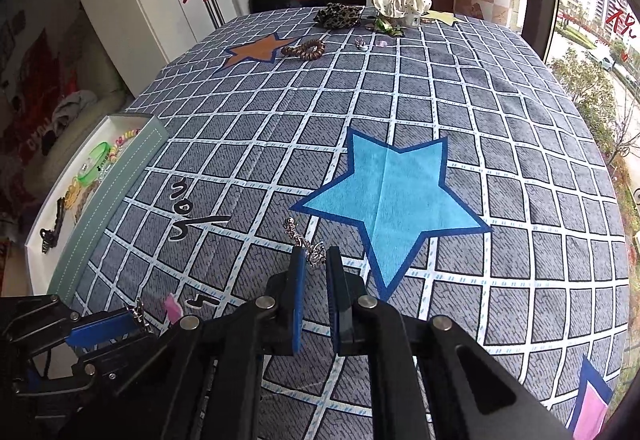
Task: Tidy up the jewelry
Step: 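Grasp the silver spiky hair clip with the left tool while the right tool grasps the silver chain charm, then carry the silver hair clip and silver chain charm over the white tray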
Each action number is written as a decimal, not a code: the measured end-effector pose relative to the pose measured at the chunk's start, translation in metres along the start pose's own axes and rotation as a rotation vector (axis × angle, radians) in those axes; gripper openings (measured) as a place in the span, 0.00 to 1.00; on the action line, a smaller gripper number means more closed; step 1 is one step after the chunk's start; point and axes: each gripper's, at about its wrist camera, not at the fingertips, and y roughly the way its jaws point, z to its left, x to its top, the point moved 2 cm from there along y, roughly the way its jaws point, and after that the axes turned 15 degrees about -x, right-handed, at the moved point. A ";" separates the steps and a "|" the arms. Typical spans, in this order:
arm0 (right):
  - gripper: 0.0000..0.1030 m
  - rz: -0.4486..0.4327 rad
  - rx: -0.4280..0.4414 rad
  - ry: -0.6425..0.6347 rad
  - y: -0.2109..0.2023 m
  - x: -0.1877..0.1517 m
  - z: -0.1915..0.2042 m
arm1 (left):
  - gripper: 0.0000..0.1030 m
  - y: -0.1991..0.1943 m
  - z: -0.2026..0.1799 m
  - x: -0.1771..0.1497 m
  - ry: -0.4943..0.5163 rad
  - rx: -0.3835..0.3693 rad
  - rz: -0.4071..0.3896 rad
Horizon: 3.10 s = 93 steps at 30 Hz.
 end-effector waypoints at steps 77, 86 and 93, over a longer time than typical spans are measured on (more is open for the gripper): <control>0.11 -0.022 0.203 -0.140 -0.063 0.022 0.157 | 0.22 -0.120 0.138 -0.042 -0.176 0.158 -0.178; 0.11 0.044 0.224 -0.306 -0.037 0.027 0.244 | 0.22 -0.108 0.179 -0.058 -0.250 0.163 -0.142; 0.11 0.089 0.146 -0.406 -0.015 0.025 0.272 | 0.22 -0.097 0.191 -0.060 -0.265 0.172 -0.113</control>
